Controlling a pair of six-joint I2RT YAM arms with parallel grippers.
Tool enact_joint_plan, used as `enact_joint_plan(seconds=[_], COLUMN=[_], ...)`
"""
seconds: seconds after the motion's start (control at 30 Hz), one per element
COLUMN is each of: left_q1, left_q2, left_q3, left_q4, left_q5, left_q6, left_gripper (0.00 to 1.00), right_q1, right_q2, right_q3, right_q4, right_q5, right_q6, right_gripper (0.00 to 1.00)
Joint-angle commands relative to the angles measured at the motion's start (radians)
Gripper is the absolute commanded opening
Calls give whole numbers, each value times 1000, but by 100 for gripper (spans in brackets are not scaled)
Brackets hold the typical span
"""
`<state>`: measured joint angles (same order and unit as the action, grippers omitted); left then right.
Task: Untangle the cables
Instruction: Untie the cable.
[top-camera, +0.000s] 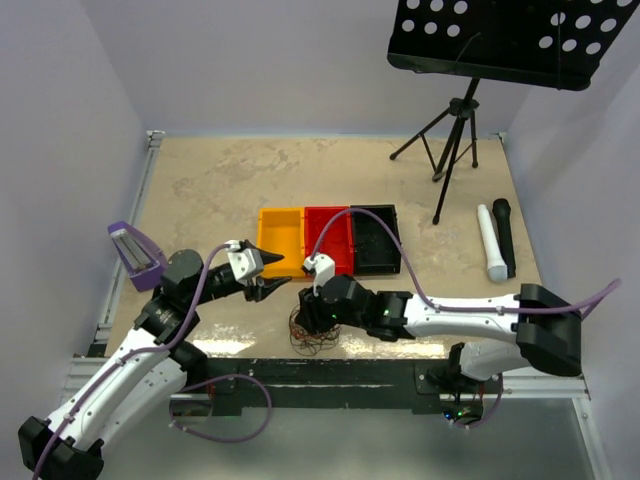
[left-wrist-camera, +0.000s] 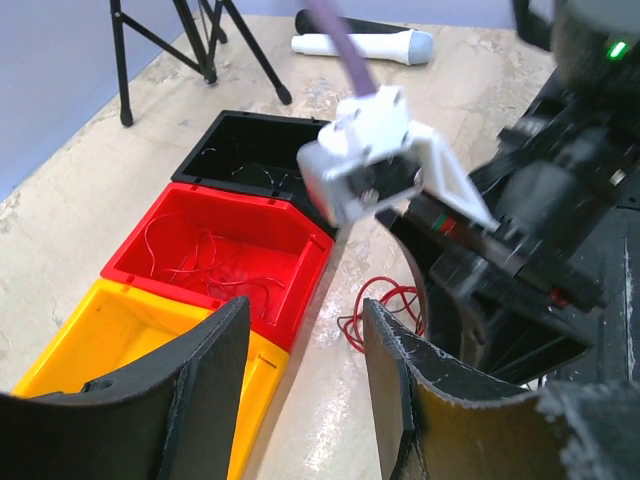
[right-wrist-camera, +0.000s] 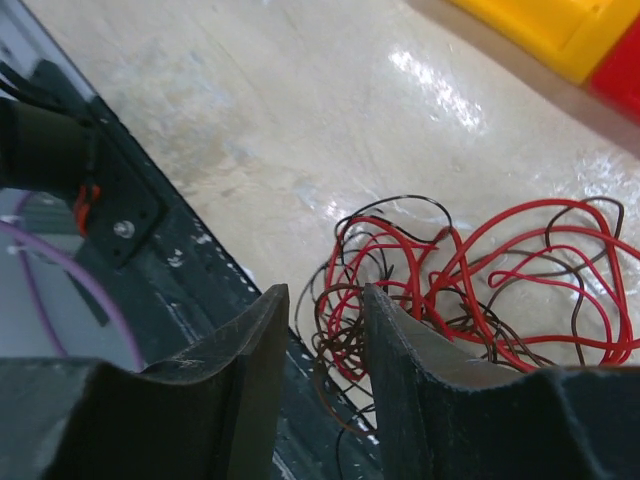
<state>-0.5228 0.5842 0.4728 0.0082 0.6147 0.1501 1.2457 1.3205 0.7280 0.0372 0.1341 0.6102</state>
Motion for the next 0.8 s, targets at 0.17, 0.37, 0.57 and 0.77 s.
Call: enact_joint_plan(seconds=[0.17, 0.37, 0.57, 0.77], left_q1=[6, 6, 6, 6], left_q2=[-23, -32, -34, -34], left_q3=[6, 6, 7, 9], left_q4=[-7, -7, -7, -30], left_q5=[71, 82, 100, 115], left_q6=[51, 54, 63, 60], left_gripper=[54, 53, 51, 50], right_q1=[26, 35, 35, 35], right_q2=[29, 0, -92, -67], right_q3=[65, 86, 102, 91], right_q4=[-61, -128, -190, -235], right_q5=[55, 122, 222, 231], right_q6=[2, 10, 37, 60], right_gripper=[33, 14, 2, 35])
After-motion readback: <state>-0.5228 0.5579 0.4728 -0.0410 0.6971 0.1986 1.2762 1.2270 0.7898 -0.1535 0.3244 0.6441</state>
